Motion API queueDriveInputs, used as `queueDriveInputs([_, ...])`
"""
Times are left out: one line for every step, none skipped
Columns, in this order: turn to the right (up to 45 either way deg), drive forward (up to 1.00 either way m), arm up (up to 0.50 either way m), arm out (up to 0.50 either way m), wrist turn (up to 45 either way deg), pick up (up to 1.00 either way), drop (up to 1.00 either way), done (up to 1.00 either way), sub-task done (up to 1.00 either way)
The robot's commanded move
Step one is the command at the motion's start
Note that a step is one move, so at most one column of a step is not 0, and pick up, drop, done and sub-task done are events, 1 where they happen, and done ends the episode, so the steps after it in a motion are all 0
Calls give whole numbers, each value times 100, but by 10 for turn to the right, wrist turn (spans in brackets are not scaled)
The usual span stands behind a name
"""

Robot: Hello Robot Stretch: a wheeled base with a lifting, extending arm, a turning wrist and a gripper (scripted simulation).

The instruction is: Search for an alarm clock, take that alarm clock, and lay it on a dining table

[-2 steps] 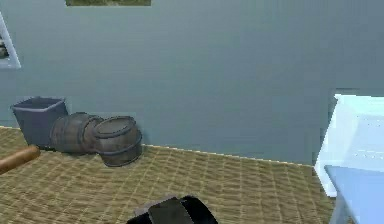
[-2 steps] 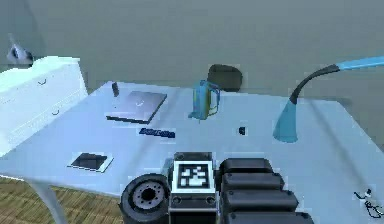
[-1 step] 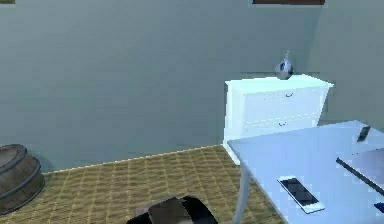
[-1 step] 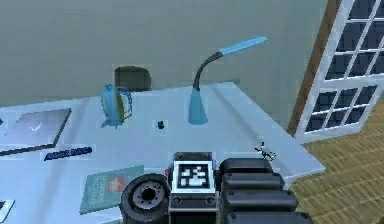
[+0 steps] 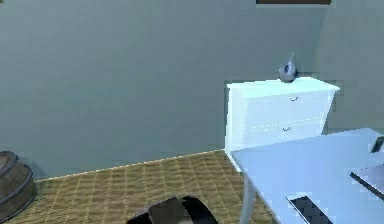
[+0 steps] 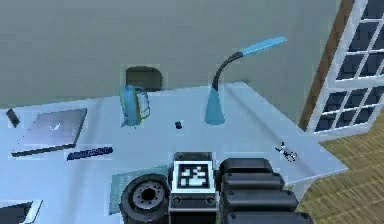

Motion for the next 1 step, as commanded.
queueDriveInputs([450,0,0,0,0,0,0,0,0])
